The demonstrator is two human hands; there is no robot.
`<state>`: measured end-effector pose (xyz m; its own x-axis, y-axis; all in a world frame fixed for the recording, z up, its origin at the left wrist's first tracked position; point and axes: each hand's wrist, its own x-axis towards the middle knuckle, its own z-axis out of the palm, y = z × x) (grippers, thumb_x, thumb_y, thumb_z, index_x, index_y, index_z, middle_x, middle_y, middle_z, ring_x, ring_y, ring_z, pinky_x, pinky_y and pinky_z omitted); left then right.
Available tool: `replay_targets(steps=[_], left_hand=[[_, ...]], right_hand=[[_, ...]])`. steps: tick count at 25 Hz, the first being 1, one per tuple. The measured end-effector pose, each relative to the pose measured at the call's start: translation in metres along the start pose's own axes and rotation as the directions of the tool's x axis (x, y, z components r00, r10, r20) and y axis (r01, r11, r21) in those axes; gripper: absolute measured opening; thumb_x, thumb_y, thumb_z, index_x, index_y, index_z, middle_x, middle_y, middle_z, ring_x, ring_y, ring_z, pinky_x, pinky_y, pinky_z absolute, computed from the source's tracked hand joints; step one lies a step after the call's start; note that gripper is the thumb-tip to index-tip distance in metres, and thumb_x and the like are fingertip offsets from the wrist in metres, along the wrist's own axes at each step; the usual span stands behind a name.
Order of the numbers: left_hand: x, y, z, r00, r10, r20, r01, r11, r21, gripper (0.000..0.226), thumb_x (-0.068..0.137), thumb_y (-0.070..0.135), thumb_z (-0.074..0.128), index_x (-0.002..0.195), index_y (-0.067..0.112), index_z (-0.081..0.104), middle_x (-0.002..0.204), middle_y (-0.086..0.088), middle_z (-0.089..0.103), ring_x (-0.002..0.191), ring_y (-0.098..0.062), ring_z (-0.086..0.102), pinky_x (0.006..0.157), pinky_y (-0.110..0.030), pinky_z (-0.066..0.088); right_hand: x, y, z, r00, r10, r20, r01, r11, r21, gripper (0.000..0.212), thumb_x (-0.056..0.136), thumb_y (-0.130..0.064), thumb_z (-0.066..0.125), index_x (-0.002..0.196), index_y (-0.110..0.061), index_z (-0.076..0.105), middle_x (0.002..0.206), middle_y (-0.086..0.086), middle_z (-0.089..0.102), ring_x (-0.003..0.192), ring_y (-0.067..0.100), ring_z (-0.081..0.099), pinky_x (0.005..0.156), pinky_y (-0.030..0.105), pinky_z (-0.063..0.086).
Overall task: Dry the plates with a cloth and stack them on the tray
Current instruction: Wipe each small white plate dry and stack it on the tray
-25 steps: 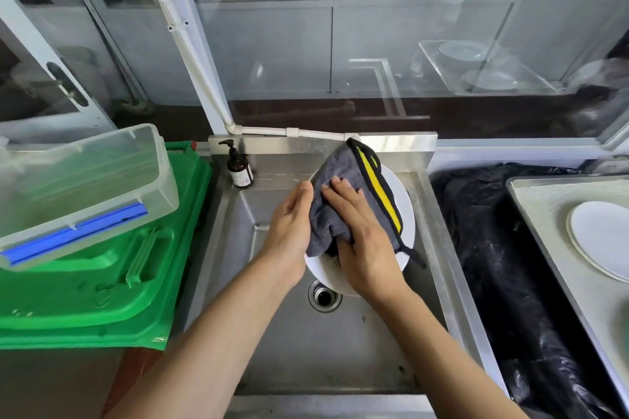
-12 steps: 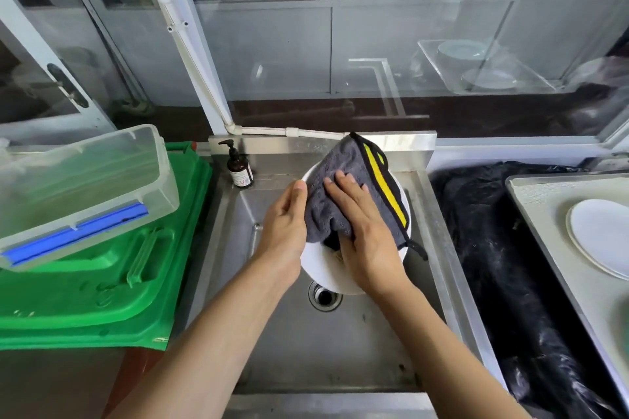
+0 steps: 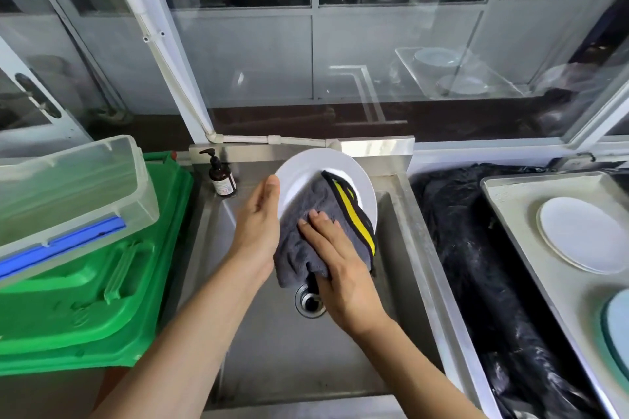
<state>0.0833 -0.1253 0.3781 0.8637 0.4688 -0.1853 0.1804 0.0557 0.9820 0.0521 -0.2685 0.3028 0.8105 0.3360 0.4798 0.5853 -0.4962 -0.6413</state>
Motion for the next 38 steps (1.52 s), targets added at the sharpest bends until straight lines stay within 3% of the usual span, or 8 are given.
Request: replay_targets(steps=[3, 7, 14, 19, 21, 28, 33, 38], left_hand=[[-0.01, -0.002, 0.008, 0.999, 0.051, 0.02, -0.05, 0.999, -0.018, 0.023, 0.105, 0.035, 0.05, 0.094, 0.029, 0.07, 0.084, 0.027, 0.074, 0.079, 0.014, 0.066, 0.069, -0.005, 0.049], [-0.013, 0.004, 0.006, 0.999, -0.002, -0.033, 0.0, 0.998, -0.067, 0.034, 0.101, 0.049, 0.05, 0.124, 0.03, 0.065, 0.12, 0.012, 0.071, 0.103, 0.002, 0.065, 0.096, -0.027, 0.051], [0.005, 0.035, 0.004, 0.996, -0.021, -0.089, 0.007, 0.988, -0.154, 0.022, 0.104, 0.045, 0.046, 0.092, 0.046, 0.064, 0.103, 0.011, 0.07, 0.106, -0.021, 0.067, 0.098, -0.049, 0.055], [0.001, 0.035, 0.014, 0.989, -0.046, -0.139, 0.027, 0.99, -0.141, 0.037, 0.105, 0.043, 0.045, 0.133, 0.026, 0.061, 0.126, 0.001, 0.067, 0.112, -0.022, 0.064, 0.1, -0.033, 0.052], [-0.001, 0.031, 0.018, 0.978, -0.003, -0.211, -0.004, 0.999, -0.031, 0.041, 0.105, 0.045, 0.044, 0.137, 0.025, 0.059, 0.116, 0.011, 0.061, 0.099, -0.017, 0.058, 0.072, -0.007, 0.045], [-0.001, 0.028, 0.016, 0.97, -0.17, -0.175, 0.125, 0.962, -0.242, 0.032, 0.106, 0.04, 0.044, 0.124, 0.021, 0.062, 0.098, 0.003, 0.065, 0.1, -0.025, 0.064, 0.09, -0.04, 0.055], [0.003, 0.034, 0.001, 0.949, -0.304, 0.087, 0.316, 0.902, -0.295, 0.024, 0.097, 0.044, 0.061, 0.109, 0.024, 0.067, 0.09, -0.009, 0.077, 0.088, -0.029, 0.075, 0.08, -0.045, 0.062], [0.015, 0.009, -0.016, 0.995, 0.072, -0.076, -0.06, 0.987, 0.151, 0.018, 0.1, 0.037, 0.057, 0.114, 0.027, 0.064, 0.104, 0.019, 0.066, 0.105, -0.012, 0.062, 0.088, -0.026, 0.048]], right_hand=[[0.045, 0.002, -0.016, 0.998, 0.019, -0.058, -0.019, 1.0, -0.004, 0.052, 0.099, -0.005, 0.048, 0.151, -0.009, 0.047, 0.162, 0.004, 0.037, 0.154, 0.007, 0.023, 0.129, 0.036, 0.012], [0.058, 0.029, -0.046, 0.991, 0.048, -0.125, -0.063, 0.991, -0.116, 0.057, 0.095, 0.0, 0.057, 0.151, -0.008, 0.048, 0.161, 0.007, 0.036, 0.152, 0.014, 0.026, 0.129, 0.038, 0.01], [-0.022, 0.038, -0.039, 0.967, 0.23, -0.111, -0.241, 0.966, -0.094, 0.076, 0.088, 0.008, 0.064, 0.156, -0.013, 0.04, 0.166, -0.012, 0.021, 0.156, 0.005, 0.015, 0.124, 0.031, 0.024], [-0.037, 0.008, -0.014, 0.997, 0.036, -0.069, -0.044, 0.992, -0.119, 0.077, 0.079, 0.014, 0.07, 0.15, -0.006, 0.047, 0.162, 0.001, 0.036, 0.154, 0.013, 0.026, 0.125, 0.041, 0.024], [-0.034, 0.0, -0.01, 0.997, -0.055, -0.056, 0.048, 0.992, -0.115, 0.073, 0.08, 0.008, 0.073, 0.148, -0.005, 0.051, 0.159, 0.004, 0.042, 0.152, 0.016, 0.032, 0.125, 0.04, 0.025], [-0.007, -0.001, -0.023, 0.956, -0.185, -0.226, 0.132, 0.964, -0.231, 0.036, 0.089, -0.006, 0.073, 0.125, -0.007, 0.07, 0.129, 0.005, 0.067, 0.125, 0.021, 0.06, 0.108, 0.037, 0.045], [0.005, -0.008, -0.047, 0.906, 0.356, -0.229, -0.246, 0.883, 0.401, 0.02, 0.084, -0.007, 0.067, 0.095, -0.024, 0.069, 0.086, -0.002, 0.075, 0.076, 0.019, 0.074, 0.065, 0.03, 0.058], [0.008, -0.002, -0.077, 0.683, 0.721, -0.115, -0.412, 0.511, 0.754, 0.014, 0.082, -0.027, 0.085, 0.079, -0.016, 0.078, 0.074, 0.006, 0.075, 0.065, 0.016, 0.07, 0.058, 0.029, 0.056]])
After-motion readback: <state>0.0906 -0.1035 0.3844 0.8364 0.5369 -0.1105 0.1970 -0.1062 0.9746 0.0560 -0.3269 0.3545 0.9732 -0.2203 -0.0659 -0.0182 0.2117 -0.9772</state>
